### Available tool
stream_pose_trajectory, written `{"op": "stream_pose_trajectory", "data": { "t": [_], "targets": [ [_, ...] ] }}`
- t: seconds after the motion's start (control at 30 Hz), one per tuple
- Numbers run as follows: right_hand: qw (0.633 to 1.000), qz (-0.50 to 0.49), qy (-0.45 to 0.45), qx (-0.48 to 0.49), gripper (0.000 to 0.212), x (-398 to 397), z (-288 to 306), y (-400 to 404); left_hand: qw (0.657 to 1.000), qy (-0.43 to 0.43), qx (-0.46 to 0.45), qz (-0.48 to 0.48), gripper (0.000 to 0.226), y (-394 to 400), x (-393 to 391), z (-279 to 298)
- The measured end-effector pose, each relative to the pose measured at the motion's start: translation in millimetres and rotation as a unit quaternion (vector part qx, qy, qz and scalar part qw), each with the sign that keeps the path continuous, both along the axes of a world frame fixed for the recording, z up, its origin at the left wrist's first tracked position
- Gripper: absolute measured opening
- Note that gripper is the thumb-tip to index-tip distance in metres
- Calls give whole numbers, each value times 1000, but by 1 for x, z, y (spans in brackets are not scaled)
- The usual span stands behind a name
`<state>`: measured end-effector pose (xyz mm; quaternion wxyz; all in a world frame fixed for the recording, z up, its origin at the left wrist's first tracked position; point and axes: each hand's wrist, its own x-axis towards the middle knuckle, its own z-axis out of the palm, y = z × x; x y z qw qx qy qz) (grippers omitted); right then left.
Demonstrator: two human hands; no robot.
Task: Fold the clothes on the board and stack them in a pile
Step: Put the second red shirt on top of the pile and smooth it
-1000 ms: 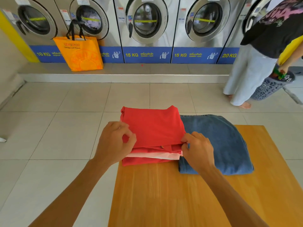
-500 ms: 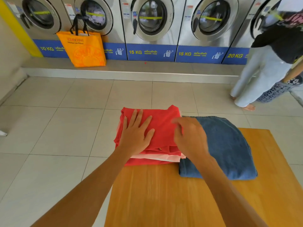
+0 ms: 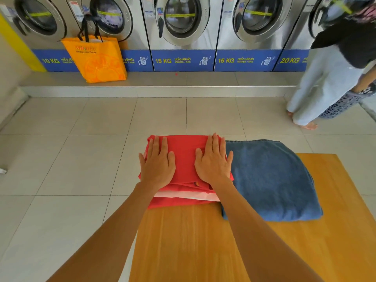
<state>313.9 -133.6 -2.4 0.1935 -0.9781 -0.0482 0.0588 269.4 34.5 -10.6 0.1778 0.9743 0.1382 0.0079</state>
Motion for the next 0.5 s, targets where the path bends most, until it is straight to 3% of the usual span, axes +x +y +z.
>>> {"op": "stream_pose_trajectory", "data": {
  "t": [0.23, 0.4, 0.5],
  "targets": [
    [999, -1, 17, 47, 75, 4, -2, -5, 999, -1, -30, 33, 66, -4, -3, 2],
    [990, -6, 20, 139, 65, -2, -6, -25, 989, 25, -109, 96, 67, -4, -5, 4],
    [978, -67, 92, 174, 64, -5, -3, -44, 967, 49, -202, 149, 70, 4, -9, 7]
  ]
}}
